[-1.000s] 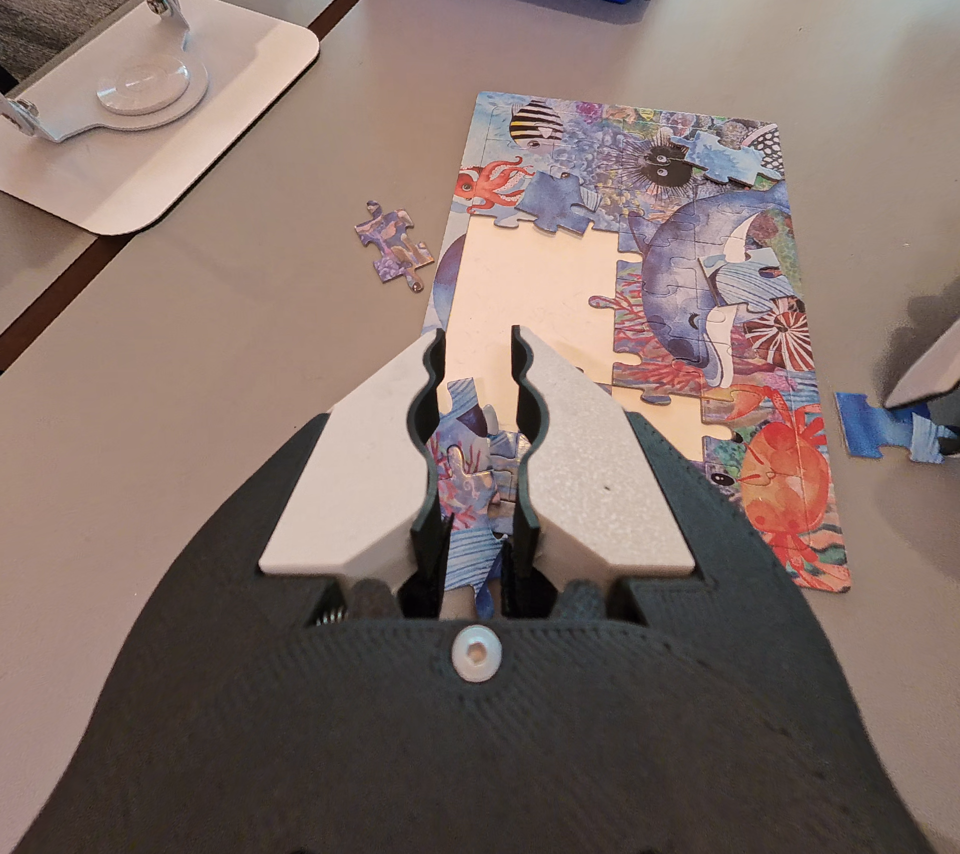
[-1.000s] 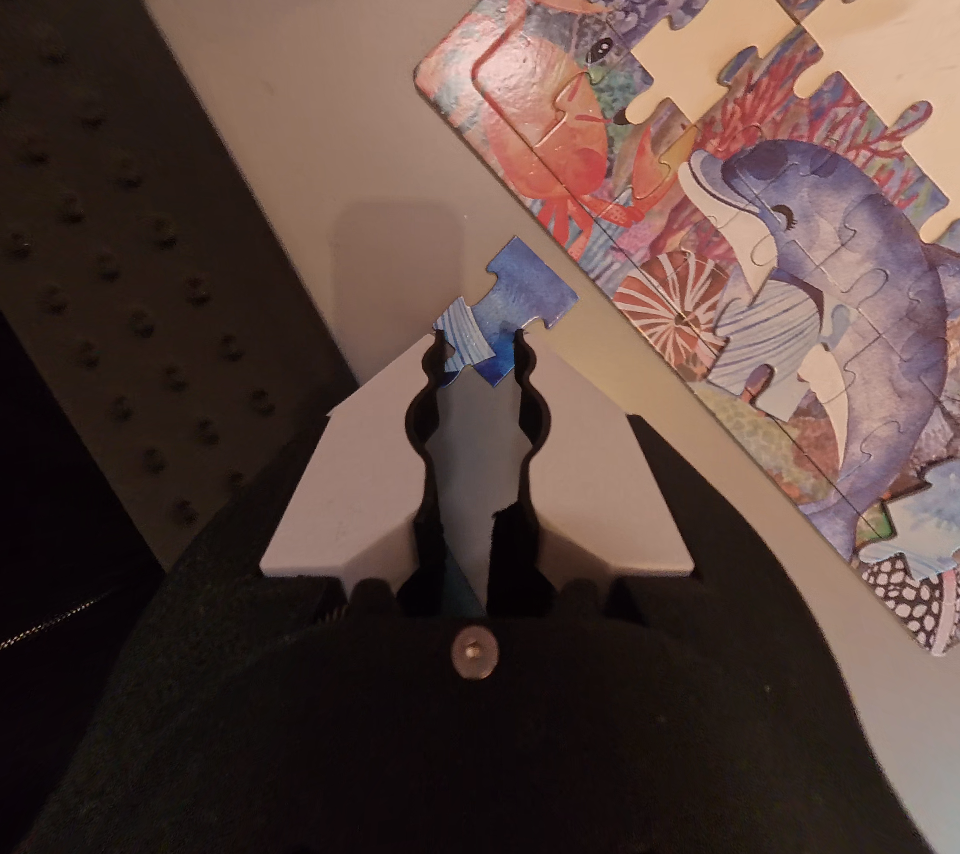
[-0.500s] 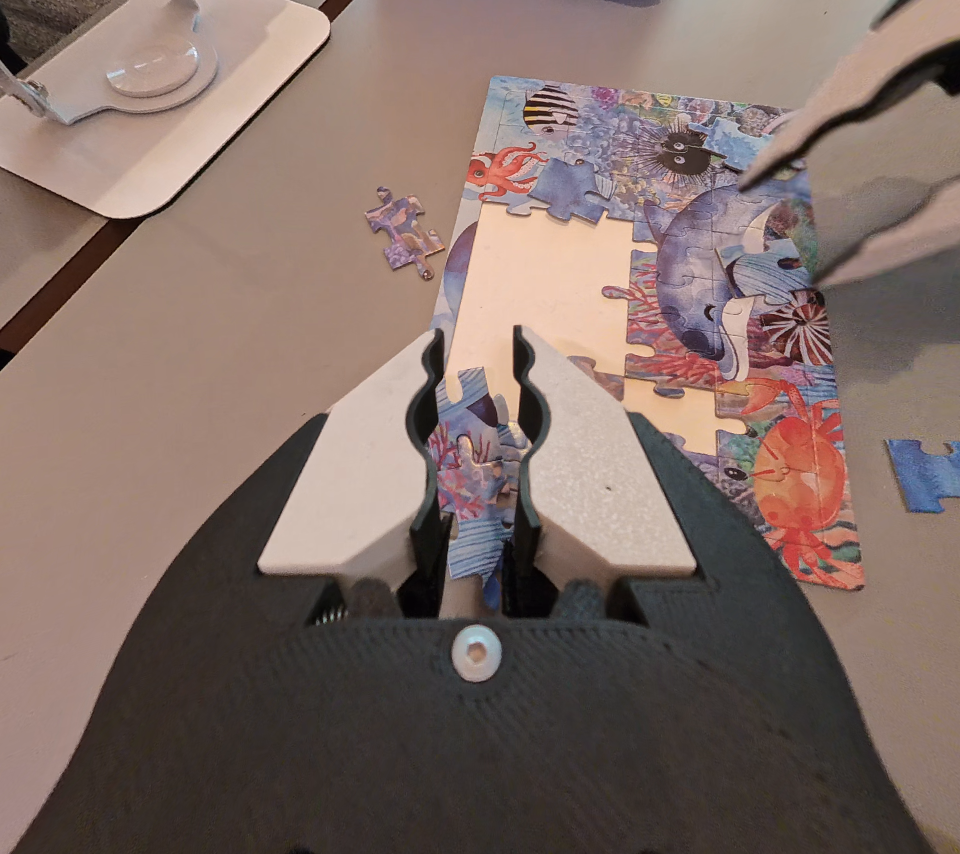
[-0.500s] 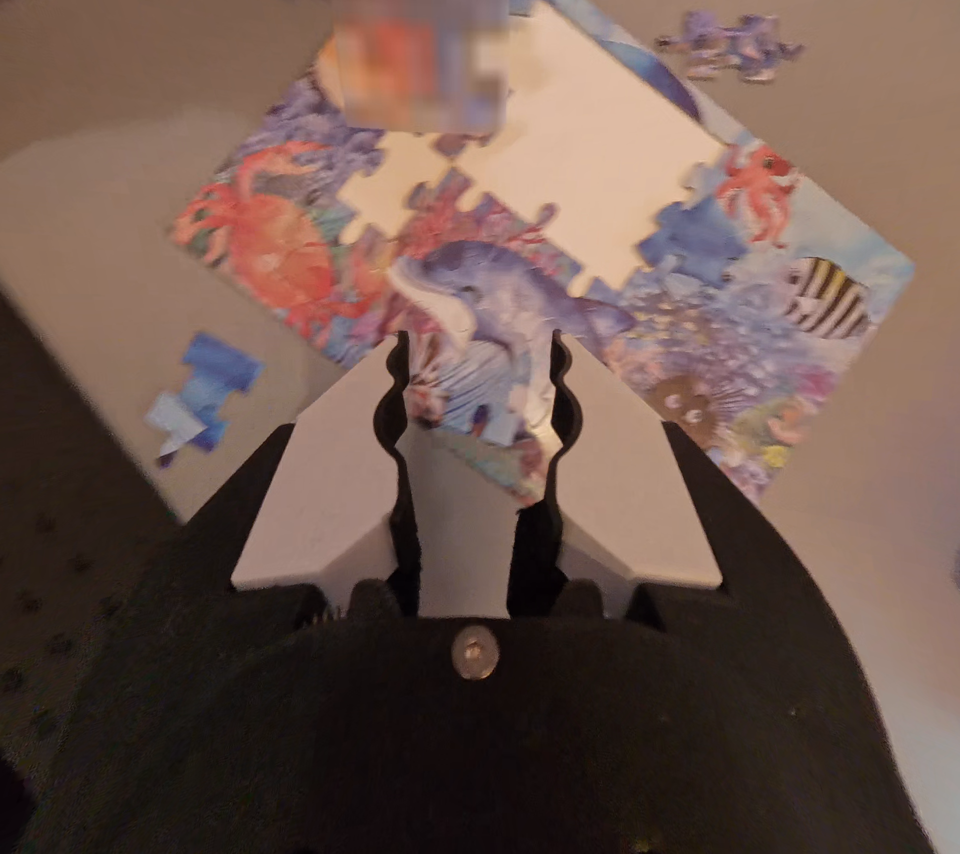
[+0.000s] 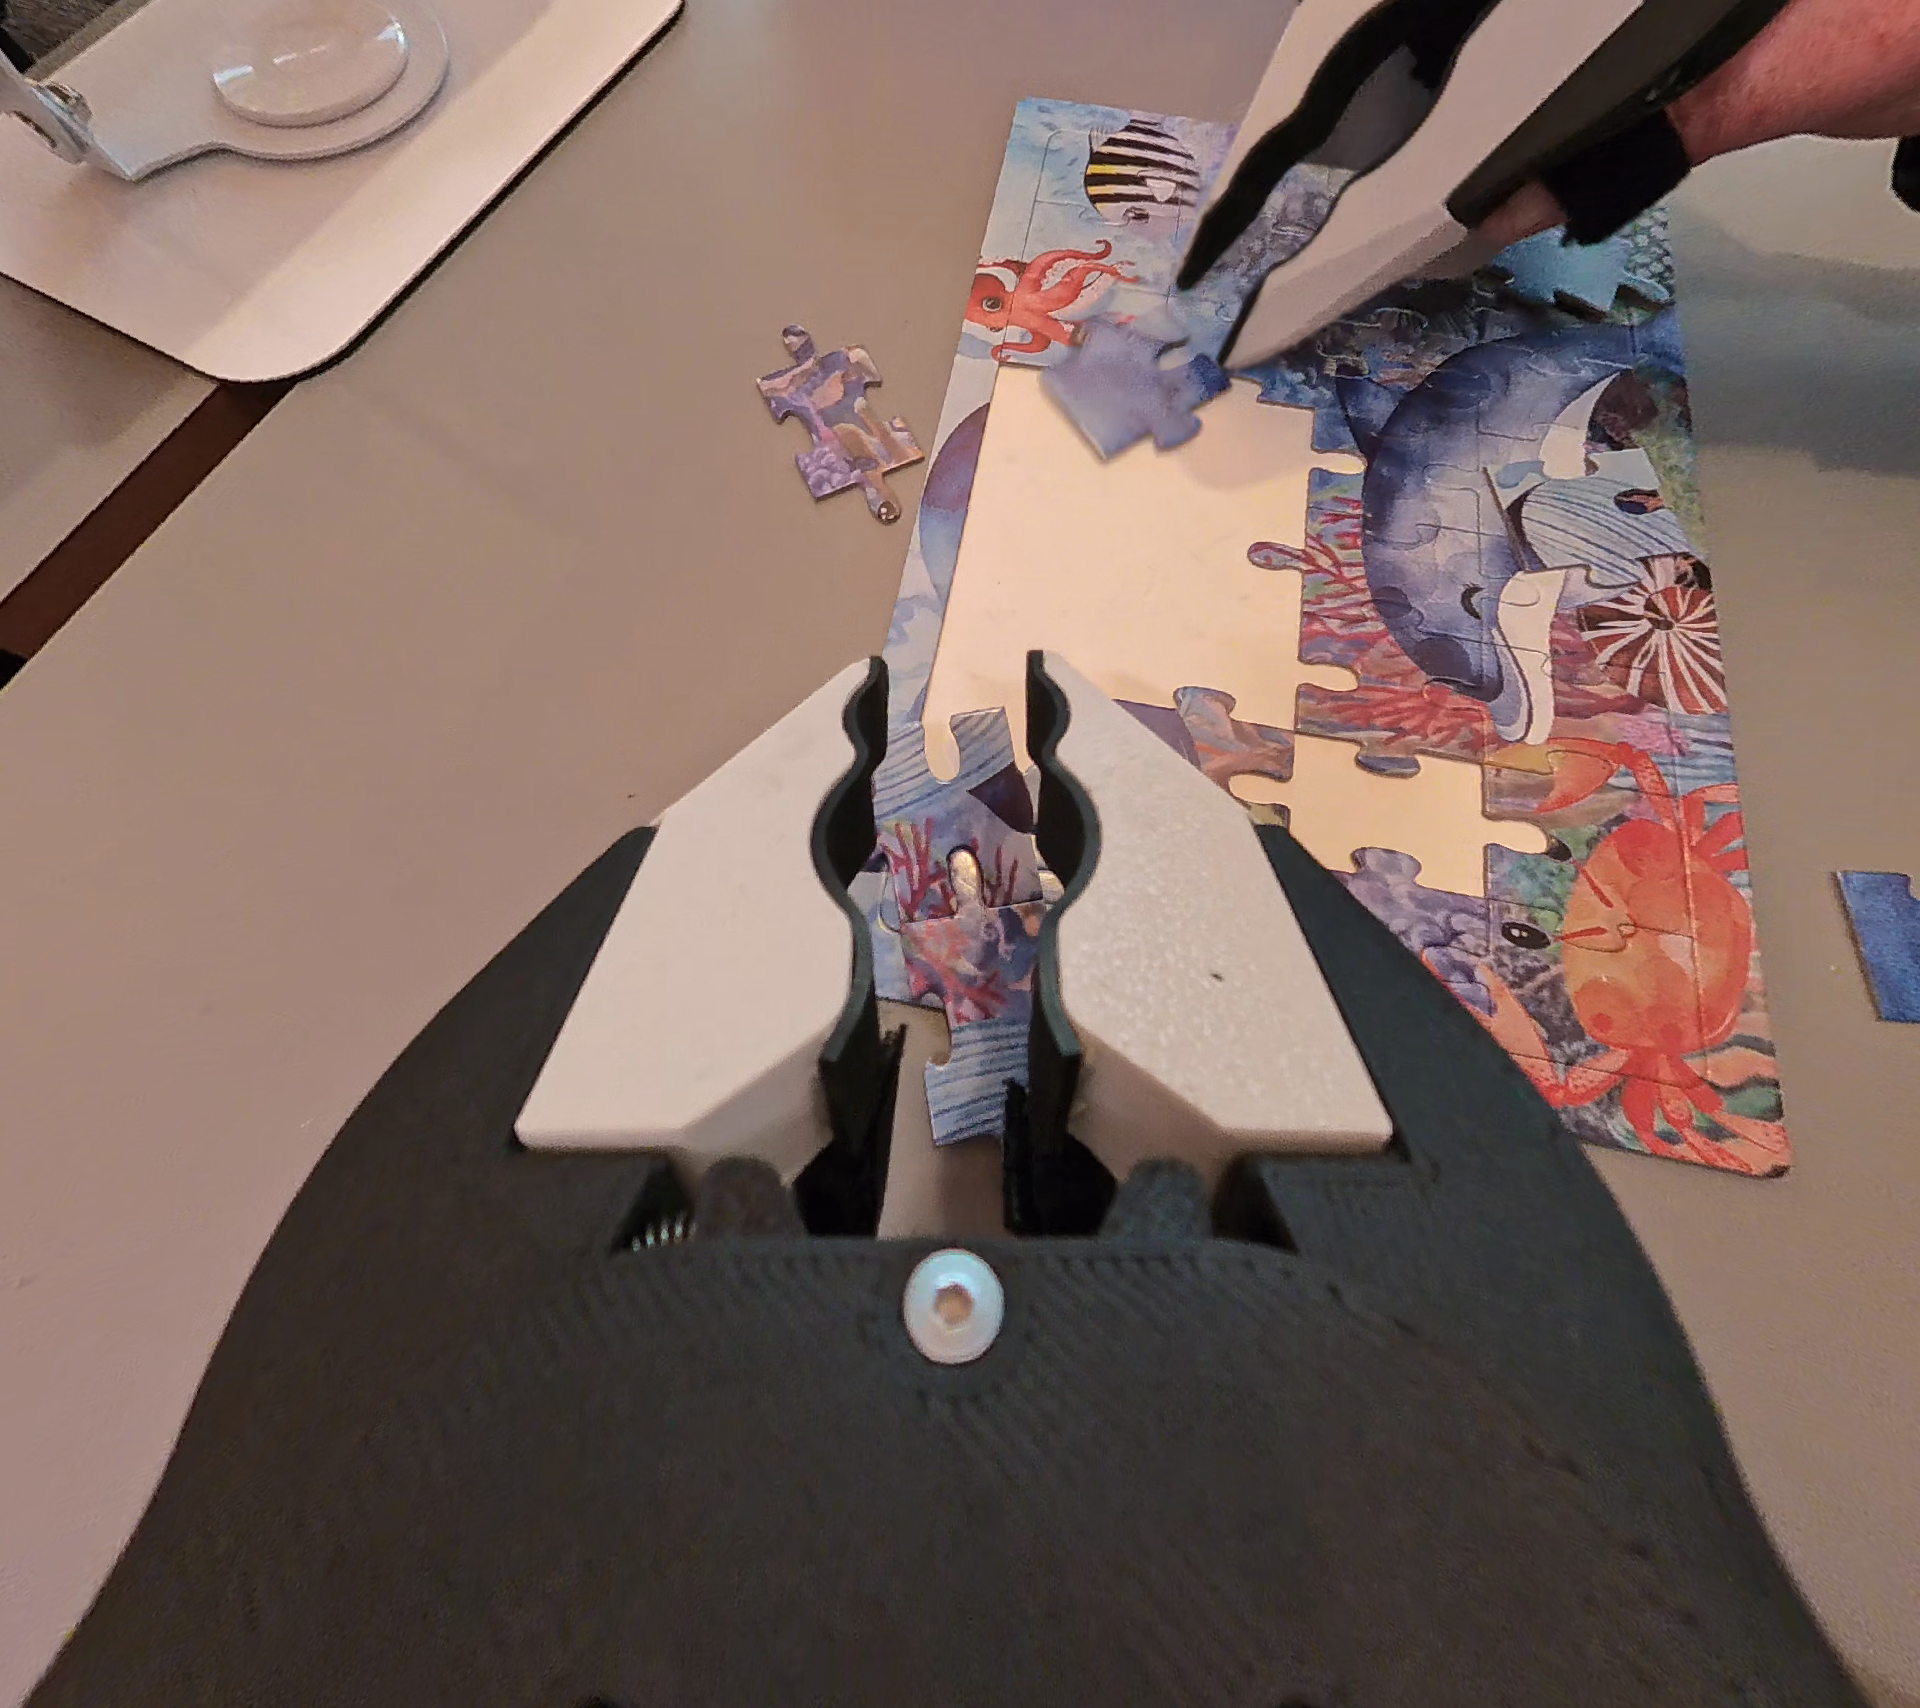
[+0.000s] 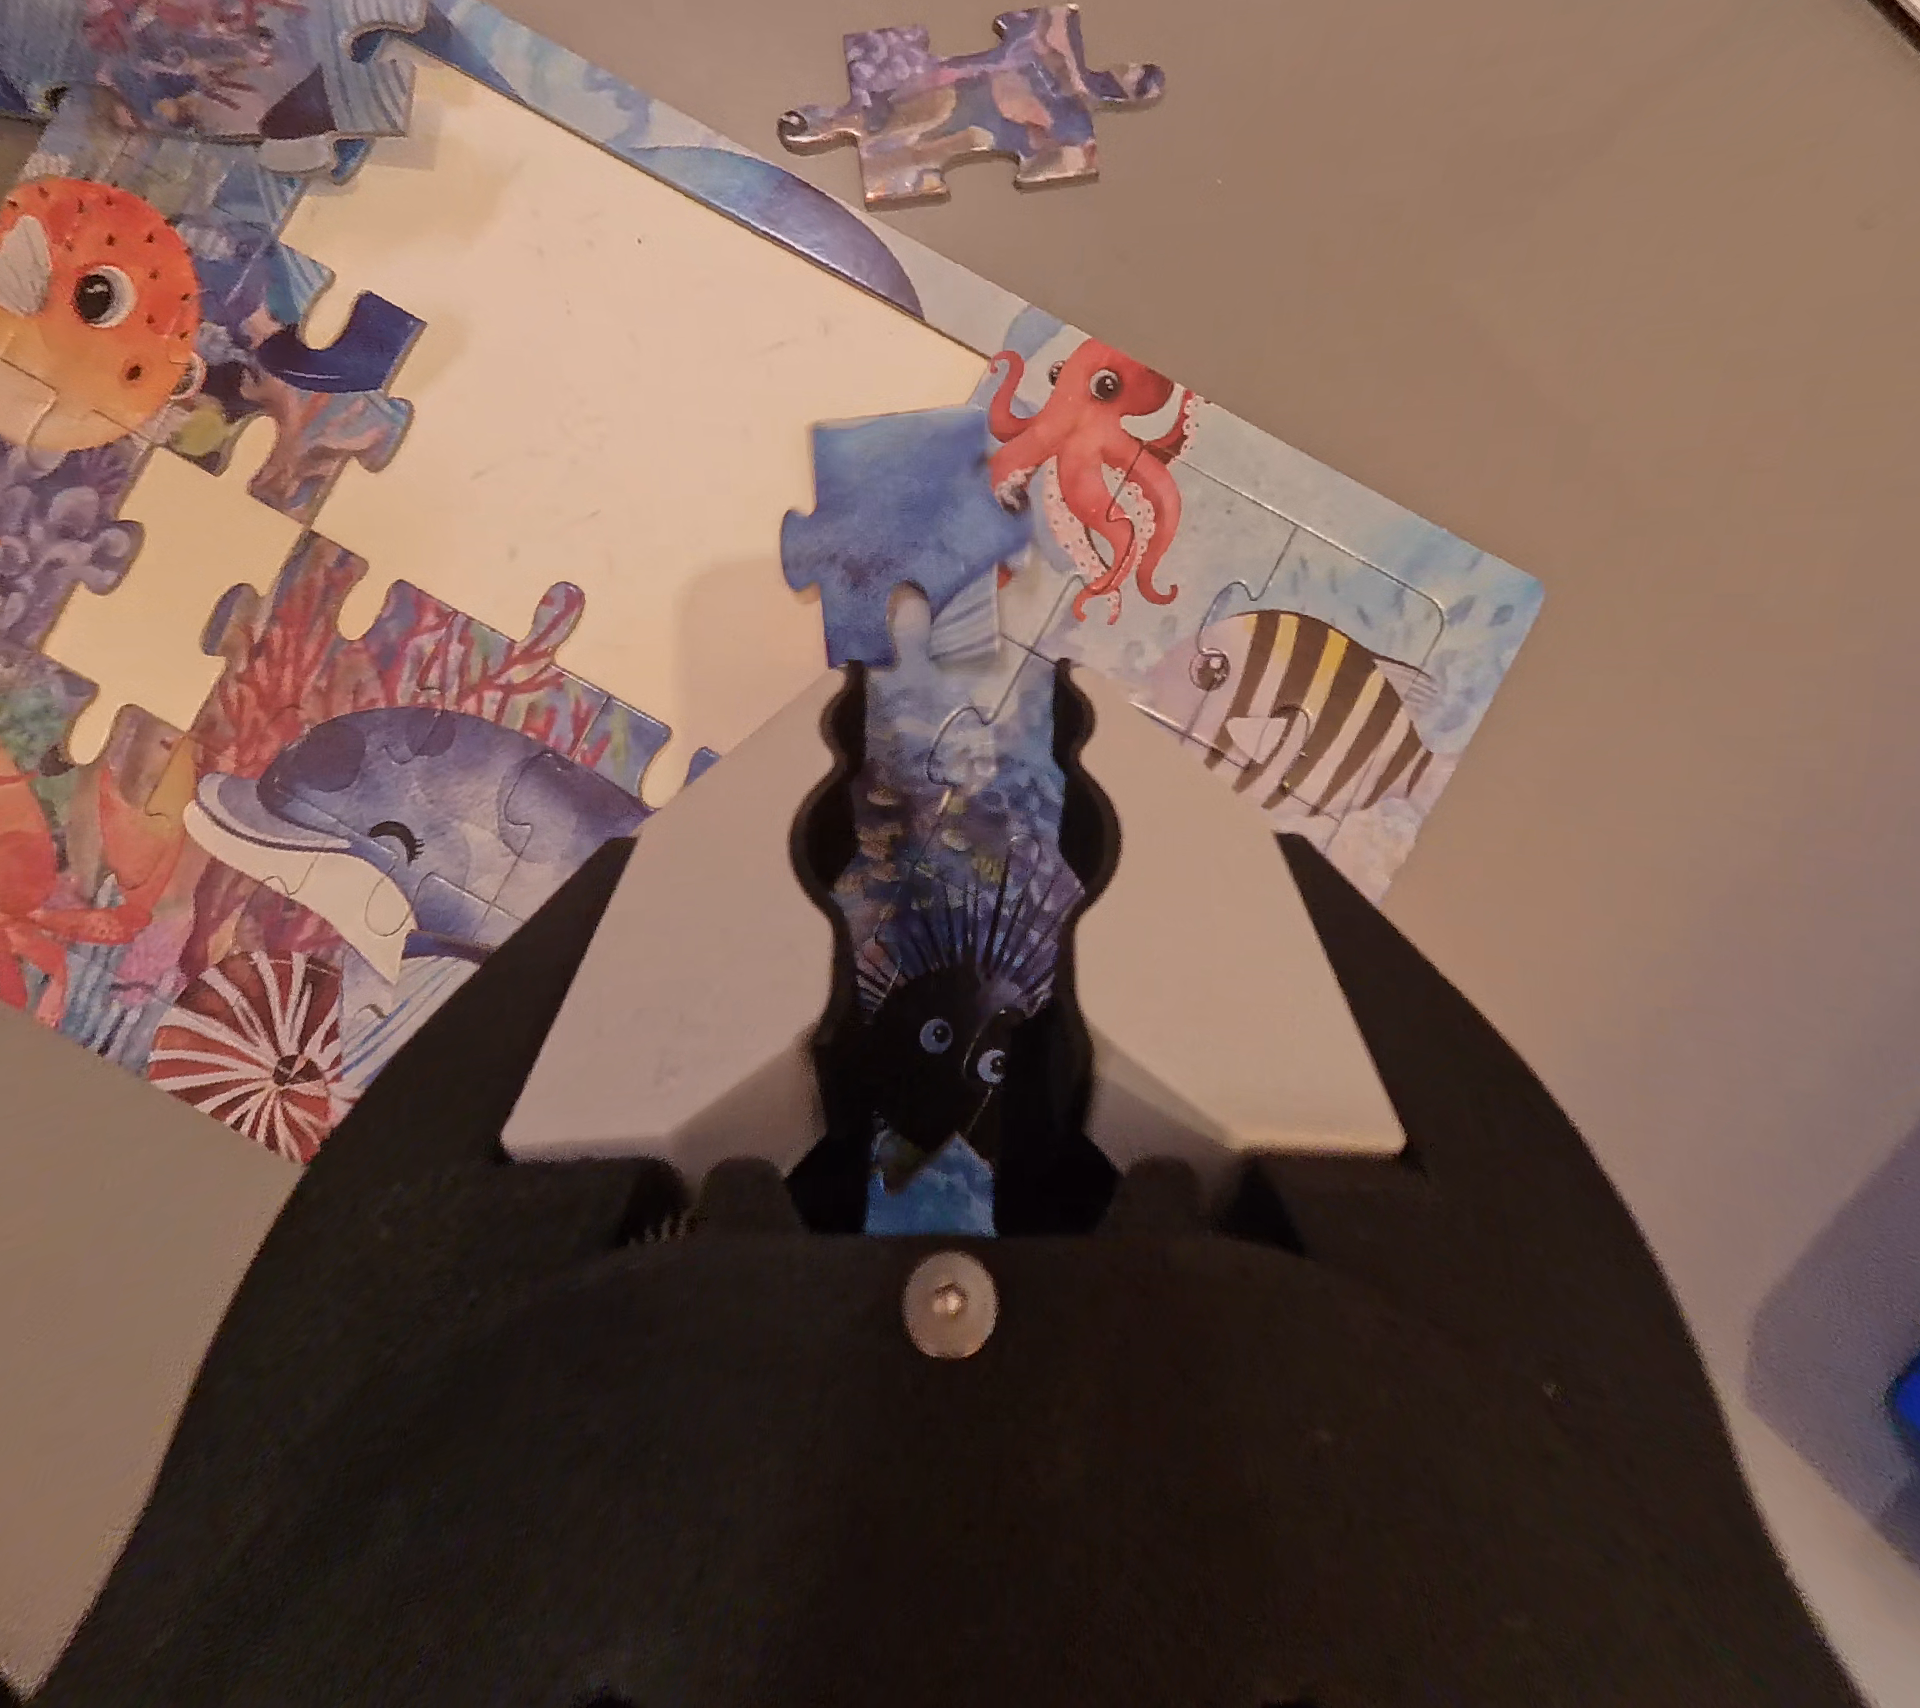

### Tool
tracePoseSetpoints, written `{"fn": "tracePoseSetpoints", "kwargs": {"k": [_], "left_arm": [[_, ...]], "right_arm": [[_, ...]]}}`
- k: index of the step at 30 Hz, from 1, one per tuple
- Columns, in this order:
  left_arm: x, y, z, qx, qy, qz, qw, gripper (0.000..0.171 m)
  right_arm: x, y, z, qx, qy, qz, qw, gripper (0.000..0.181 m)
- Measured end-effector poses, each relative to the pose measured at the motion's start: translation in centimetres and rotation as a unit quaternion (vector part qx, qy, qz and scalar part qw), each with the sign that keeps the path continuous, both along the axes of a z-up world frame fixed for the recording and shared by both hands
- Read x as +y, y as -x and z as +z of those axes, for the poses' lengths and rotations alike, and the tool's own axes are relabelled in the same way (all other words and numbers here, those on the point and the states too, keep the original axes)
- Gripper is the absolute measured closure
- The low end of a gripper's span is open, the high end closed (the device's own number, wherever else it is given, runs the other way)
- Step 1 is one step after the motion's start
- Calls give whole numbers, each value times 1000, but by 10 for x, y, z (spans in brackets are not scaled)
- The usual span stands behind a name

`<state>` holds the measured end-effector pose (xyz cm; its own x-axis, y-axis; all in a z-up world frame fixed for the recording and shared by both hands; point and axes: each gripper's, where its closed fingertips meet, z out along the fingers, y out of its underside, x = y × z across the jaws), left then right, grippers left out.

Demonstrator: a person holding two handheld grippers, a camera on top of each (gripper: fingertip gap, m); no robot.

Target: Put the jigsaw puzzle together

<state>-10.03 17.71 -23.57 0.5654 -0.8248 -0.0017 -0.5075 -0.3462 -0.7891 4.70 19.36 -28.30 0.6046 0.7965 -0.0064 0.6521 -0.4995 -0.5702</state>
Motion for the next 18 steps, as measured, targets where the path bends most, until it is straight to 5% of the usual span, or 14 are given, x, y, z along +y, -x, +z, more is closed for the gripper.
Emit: {"fn": "tracePoseSetpoints", "kwargs": {"k": [1,5,14,18], "left_arm": [[0,-1,-1,2,1,-1,1000,147],[-1,-1,-3,5,3,-2,1000,147],[-2,-2,-4,9,3,-4,1000,147],[-2,-1,-4,9,2,-3,1000,147]], "right_arm": [[-1,1,1,5,2,4,1000,161],[-4,1,1,6,6,12,1000,165],[-8,26,9,-2,-9,73,997,126],[-7,33,0,-28,-1,89,996,132]]}}
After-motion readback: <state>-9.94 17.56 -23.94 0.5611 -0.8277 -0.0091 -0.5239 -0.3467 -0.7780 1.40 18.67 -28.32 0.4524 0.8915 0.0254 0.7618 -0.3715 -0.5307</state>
